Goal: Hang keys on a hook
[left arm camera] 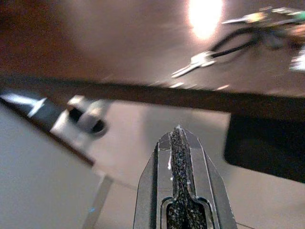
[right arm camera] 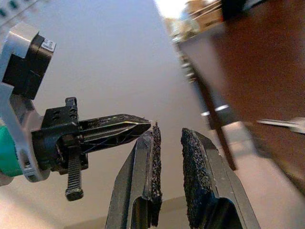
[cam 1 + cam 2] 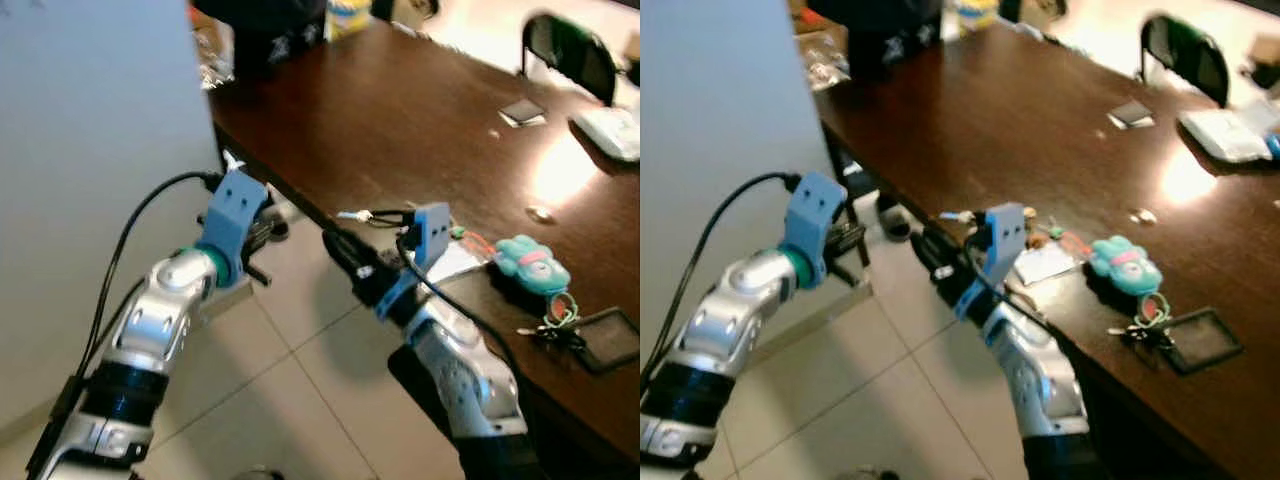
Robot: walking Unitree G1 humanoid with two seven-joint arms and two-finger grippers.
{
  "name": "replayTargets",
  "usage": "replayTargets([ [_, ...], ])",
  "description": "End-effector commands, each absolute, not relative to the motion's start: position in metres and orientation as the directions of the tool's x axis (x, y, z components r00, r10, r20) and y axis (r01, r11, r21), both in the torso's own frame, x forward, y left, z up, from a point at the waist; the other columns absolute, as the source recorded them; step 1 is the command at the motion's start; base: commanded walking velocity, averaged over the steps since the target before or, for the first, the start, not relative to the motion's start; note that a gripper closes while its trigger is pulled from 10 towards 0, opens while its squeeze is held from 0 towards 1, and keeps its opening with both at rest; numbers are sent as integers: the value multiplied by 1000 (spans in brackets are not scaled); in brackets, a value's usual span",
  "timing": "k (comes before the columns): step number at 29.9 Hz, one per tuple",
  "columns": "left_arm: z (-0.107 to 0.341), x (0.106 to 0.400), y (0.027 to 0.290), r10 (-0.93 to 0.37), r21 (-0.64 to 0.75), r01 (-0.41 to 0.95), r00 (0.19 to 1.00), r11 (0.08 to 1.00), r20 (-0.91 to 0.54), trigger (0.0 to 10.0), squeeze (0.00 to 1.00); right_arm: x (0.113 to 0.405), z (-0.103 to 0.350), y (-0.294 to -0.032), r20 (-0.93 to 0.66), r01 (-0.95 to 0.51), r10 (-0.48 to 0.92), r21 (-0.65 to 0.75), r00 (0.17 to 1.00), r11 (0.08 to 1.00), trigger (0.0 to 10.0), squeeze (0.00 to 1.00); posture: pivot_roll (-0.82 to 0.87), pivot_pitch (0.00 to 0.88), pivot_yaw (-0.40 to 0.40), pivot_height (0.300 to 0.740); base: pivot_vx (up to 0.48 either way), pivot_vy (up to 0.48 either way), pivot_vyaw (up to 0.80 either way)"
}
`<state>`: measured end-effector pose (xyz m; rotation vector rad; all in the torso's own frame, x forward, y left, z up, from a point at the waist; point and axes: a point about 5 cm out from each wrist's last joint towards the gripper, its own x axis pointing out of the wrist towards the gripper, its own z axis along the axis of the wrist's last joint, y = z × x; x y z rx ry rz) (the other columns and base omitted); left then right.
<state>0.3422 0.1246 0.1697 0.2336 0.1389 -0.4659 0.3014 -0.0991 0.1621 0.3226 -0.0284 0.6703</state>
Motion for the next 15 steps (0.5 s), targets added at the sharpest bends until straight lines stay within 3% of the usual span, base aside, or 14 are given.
replayTargets([
  [1,165,341,125,-427,188,465,880,865,-209,10000,0,300,158,-100,110,-609,606,291,788,738,10000,0,46,0,162,740,0,0,-775],
  [15,166,343,126,-433,165,476,868,864,-243,10000,0,301,158,-99,107,-606,604,290,790,741,10000,0,45,0,163,740,0,0,-773],
])
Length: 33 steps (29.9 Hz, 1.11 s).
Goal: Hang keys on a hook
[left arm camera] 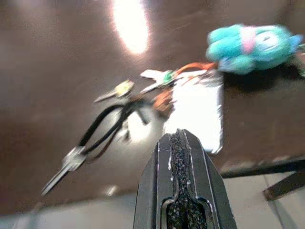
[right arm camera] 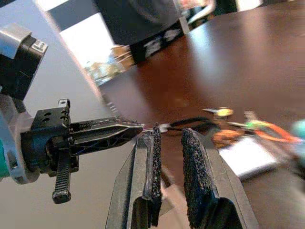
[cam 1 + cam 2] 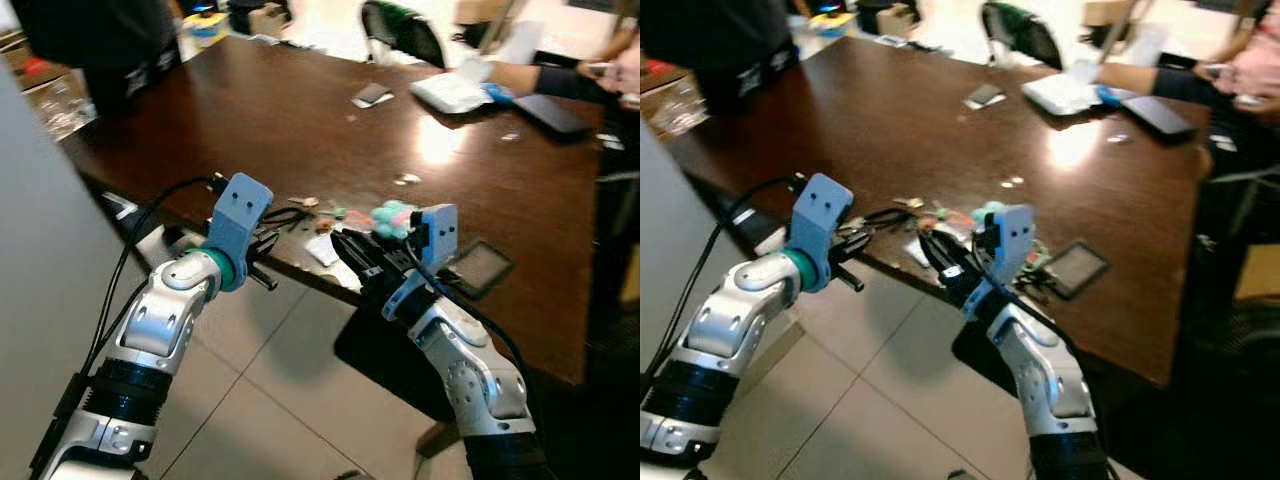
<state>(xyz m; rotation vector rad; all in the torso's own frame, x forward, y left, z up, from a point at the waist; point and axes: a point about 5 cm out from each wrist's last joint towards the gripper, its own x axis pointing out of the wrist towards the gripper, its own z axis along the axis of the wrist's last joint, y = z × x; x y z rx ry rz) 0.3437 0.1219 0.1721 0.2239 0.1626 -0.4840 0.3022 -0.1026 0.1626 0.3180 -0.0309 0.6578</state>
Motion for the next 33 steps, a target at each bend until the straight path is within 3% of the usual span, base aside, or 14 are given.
replayTargets([
  [1,165,343,126,-433,165,477,868,863,-245,10000,0,301,158,-99,107,-606,604,290,790,741,10000,0,45,0,163,740,0,0,-775],
  [33,162,343,132,-424,148,475,861,867,-282,10000,0,299,155,-98,105,-605,604,292,790,741,10000,0,32,0,172,740,0,0,-774],
])
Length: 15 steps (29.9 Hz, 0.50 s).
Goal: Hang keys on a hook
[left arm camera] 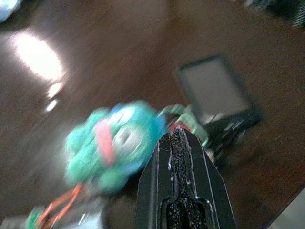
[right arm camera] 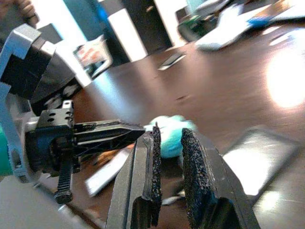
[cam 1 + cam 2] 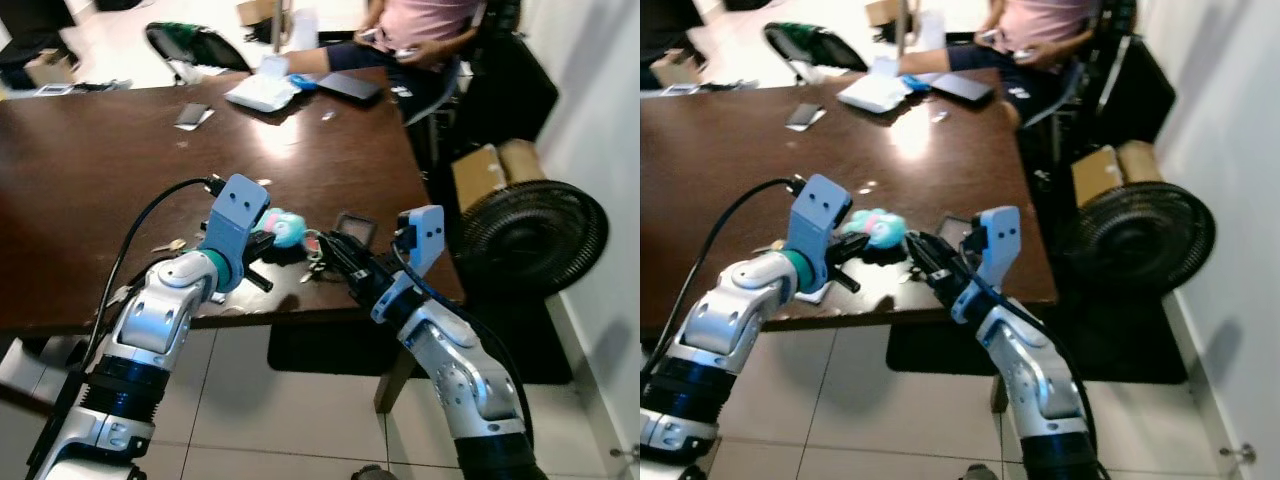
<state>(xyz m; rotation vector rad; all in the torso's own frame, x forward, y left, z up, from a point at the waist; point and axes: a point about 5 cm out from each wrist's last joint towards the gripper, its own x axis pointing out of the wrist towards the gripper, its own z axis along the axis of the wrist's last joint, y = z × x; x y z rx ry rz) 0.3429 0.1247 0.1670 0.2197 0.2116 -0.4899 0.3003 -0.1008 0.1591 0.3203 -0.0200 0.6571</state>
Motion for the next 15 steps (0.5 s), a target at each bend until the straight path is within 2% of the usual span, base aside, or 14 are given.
replayTargets([
  [1,162,343,132,-424,148,475,861,867,-282,10000,0,299,155,-98,105,-605,604,292,790,741,10000,0,32,0,172,740,0,0,-775],
  [3,161,343,133,-423,142,475,859,868,-287,10000,0,298,155,-98,101,-603,603,288,791,744,10000,0,33,0,168,740,0,0,-775],
  [6,157,342,137,-416,135,476,851,869,-320,10000,0,302,151,-98,30,-581,589,206,808,787,10000,0,41,0,145,740,0,0,-640],
  [7,155,340,137,-416,120,475,848,872,-329,10000,0,305,151,-99,-6,-567,574,149,819,810,10000,0,46,0,136,740,0,0,0],
  [11,155,339,135,-421,102,474,846,875,-328,10000,0,310,153,-100,-25,-552,557,97,830,828,10000,0,49,0,118,740,0,0,0],
  [12,162,336,124,-435,41,469,845,882,-311,10000,0,328,164,-99,-24,-535,535,-59,845,843,10000,0,75,0,64,740,0,0,0],
  [14,164,336,117,-439,23,468,845,883,-306,10000,0,335,170,-101,-17,-529,531,-125,847,840,10000,0,80,0,58,740,0,0,0],
  [15,164,335,114,-437,66,478,844,876,-309,10000,0,342,173,-100,-18,-524,526,-138,850,841,10000,0,103,0,35,740,0,0,0],
])
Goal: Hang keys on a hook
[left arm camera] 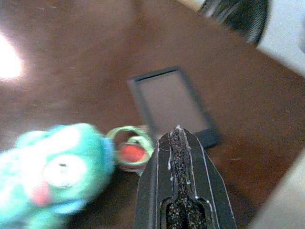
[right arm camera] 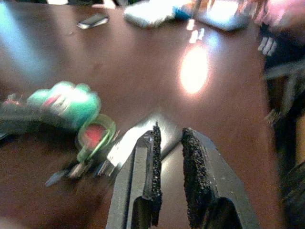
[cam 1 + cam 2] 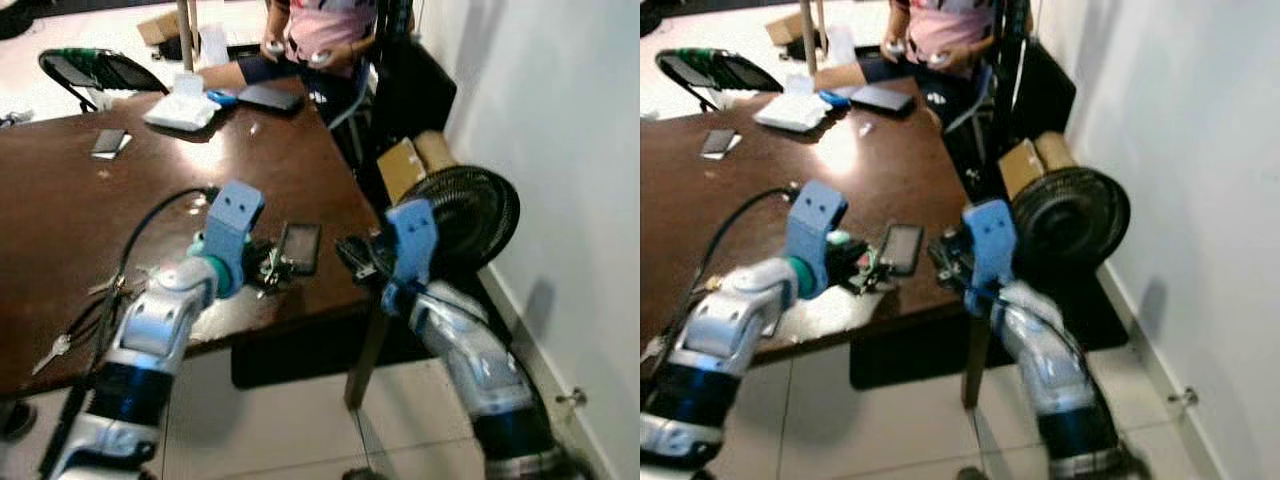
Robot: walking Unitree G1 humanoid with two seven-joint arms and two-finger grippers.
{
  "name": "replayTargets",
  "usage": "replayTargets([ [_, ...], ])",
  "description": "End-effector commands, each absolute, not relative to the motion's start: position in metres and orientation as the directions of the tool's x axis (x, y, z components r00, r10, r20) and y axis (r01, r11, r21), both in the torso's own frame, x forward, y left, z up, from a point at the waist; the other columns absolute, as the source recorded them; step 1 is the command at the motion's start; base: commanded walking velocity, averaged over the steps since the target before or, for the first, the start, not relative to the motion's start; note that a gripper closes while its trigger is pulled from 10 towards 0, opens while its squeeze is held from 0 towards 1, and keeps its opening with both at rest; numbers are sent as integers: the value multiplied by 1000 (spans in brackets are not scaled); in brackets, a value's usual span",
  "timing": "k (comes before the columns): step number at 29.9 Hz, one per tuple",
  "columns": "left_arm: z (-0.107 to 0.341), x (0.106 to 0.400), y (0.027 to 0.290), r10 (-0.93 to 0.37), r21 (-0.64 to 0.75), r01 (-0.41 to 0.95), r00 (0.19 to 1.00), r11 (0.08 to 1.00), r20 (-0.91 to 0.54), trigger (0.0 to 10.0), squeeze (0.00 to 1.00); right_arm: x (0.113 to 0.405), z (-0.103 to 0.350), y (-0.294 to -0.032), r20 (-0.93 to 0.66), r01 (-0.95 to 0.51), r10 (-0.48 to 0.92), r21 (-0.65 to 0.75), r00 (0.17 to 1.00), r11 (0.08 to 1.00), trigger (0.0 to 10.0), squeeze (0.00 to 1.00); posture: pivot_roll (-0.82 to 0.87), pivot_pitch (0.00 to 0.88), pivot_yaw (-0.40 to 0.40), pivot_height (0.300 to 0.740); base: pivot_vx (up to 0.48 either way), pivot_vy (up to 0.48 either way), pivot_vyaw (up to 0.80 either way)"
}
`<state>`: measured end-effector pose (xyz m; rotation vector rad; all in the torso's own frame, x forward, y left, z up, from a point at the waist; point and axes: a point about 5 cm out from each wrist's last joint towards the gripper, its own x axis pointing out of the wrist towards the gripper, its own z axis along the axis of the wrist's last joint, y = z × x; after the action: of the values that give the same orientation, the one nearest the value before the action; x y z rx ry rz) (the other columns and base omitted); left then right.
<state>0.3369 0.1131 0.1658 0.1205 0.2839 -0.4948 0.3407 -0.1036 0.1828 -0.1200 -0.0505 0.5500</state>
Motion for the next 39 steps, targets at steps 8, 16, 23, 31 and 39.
replayTargets([
  [8,159,337,108,-395,269,494,851,827,-346,10000,0,364,176,-99,-46,-516,521,-240,852,822,10000,0,161,0,14,740,0,0,0],
  [16,153,347,107,-346,338,500,838,797,-423,10000,0,370,178,-113,-23,-479,482,-167,876,862,10000,0,153,0,65,740,0,0,0],
  [23,137,332,127,-416,-38,465,749,884,-516,10000,0,368,176,-126,3,-484,490,-147,872,862,10000,0,140,0,114,740,0,0,0],
  [31,135,322,134,-445,-152,433,734,889,-513,10000,0,362,172,-127,-27,-544,546,-140,838,828,10000,0,150,0,129,740,0,0,0],
  [39,131,334,128,-364,-80,392,735,917,-572,10000,0,364,171,-121,-39,-575,576,-139,817,806,10000,0,143,0,136,740,0,0,0],
])
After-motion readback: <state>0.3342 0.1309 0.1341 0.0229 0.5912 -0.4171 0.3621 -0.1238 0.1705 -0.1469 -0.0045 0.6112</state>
